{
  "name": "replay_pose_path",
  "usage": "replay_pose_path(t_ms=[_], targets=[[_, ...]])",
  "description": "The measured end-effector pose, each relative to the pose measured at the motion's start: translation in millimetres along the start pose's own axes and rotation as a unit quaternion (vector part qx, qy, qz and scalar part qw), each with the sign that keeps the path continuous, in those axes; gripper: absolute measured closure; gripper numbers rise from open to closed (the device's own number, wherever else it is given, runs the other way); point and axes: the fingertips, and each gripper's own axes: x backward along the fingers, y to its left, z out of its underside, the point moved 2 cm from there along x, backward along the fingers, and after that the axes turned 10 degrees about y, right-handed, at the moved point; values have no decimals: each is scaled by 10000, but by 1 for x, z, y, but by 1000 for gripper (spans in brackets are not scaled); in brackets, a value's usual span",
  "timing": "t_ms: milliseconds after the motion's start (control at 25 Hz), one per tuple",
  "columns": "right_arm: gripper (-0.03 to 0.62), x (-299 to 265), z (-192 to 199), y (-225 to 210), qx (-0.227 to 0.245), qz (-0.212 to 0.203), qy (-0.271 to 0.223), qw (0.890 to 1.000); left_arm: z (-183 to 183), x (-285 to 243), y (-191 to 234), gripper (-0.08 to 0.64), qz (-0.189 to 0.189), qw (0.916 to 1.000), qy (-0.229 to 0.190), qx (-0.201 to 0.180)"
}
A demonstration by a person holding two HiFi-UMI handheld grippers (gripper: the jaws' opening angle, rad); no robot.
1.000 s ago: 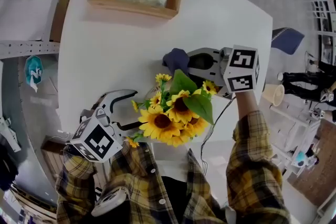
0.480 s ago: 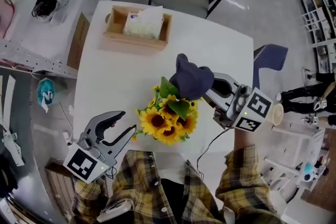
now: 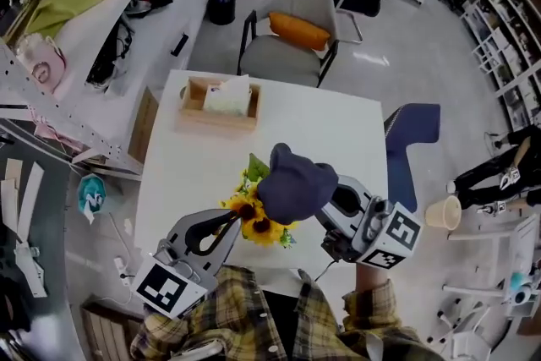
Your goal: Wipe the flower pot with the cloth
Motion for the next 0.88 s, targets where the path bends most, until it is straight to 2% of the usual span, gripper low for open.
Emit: replay_pose_path(t_ms=[240, 400, 560, 880], targets=[[565, 13, 6, 33, -30, 219, -121, 9997, -22, 6, -23, 551, -130, 9996, -239, -12], [565, 10, 14, 44, -170, 30, -71, 9998, -22, 12, -28, 552, -195, 9995, -252, -43], [565, 7, 16, 50, -128, 31, -6, 9999, -22, 17, -32, 552, -119, 9995, -291, 69], [565, -3, 17, 54, 29, 6, 137, 9999, -20, 24, -29, 552, -230, 9992, -316, 112]])
